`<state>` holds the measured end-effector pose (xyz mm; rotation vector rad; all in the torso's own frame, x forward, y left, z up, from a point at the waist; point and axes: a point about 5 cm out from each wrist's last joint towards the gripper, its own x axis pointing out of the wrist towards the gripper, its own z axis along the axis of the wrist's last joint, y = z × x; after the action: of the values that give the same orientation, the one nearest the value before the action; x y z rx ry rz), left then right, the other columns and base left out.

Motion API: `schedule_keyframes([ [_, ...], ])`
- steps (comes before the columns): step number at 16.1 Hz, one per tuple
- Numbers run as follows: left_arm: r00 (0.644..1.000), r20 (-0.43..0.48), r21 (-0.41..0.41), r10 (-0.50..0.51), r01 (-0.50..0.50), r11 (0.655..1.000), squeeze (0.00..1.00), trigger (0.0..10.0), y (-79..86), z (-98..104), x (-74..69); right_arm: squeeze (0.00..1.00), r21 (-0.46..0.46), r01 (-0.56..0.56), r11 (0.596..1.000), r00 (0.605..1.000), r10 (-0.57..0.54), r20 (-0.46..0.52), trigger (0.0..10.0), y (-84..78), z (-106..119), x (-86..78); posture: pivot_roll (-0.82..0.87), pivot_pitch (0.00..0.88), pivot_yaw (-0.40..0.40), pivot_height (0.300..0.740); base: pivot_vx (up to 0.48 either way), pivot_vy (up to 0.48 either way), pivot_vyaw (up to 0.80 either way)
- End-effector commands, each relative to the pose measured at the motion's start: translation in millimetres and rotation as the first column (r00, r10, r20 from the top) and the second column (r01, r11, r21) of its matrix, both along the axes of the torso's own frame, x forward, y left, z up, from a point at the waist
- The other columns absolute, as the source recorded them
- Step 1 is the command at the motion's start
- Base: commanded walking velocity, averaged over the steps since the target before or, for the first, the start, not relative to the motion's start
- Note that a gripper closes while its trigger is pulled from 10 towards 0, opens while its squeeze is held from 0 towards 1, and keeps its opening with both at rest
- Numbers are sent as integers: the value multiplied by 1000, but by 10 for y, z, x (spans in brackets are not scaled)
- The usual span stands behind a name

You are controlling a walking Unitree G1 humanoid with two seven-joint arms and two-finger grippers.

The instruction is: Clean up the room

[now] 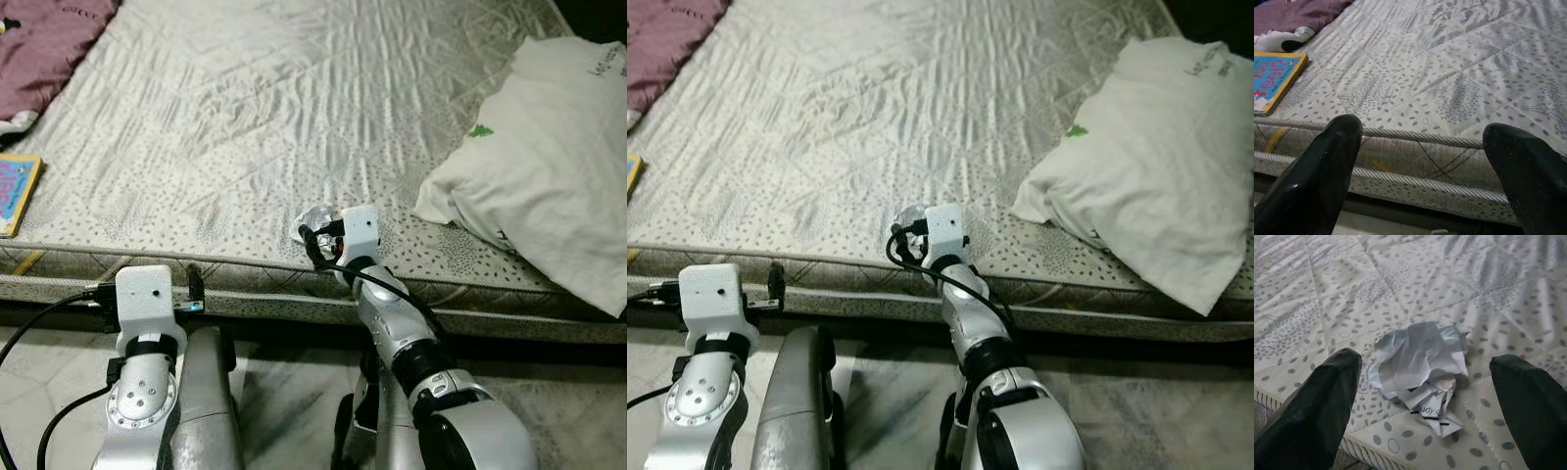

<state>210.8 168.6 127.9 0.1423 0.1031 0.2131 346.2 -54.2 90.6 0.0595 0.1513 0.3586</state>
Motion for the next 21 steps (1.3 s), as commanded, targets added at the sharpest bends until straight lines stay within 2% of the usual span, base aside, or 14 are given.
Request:
schedule_keyframes([
  [1,1000,-18,9,-4,4,1000,0,10000,-17,11,-100,0,1,27,1000,1000,-27,-9,10000,-1,-11,19,270,283,-58,558,0,0,0],
  [4,998,-53,3,-15,15,1000,0,10000,-30,-1,-222,0,-5,40,999,999,-40,2,10000,25,37,71,283,319,-47,558,0,0,267],
  [9,998,-59,-1,-22,22,1000,0,10000,-51,11,-238,0,43,55,998,998,-55,0,10000,77,76,87,284,325,-47,558,0,0,661],
  [17,997,-66,-12,-33,32,999,0,10000,-93,12,-259,0,60,47,997,999,-48,14,10000,179,161,119,282,336,-63,558,0,0,0],
  [21,997,-76,-18,-21,19,1000,0,10000,-93,7,-295,0,18,80,997,995,-81,53,10000,276,222,121,285,336,-68,558,0,0,0],
])
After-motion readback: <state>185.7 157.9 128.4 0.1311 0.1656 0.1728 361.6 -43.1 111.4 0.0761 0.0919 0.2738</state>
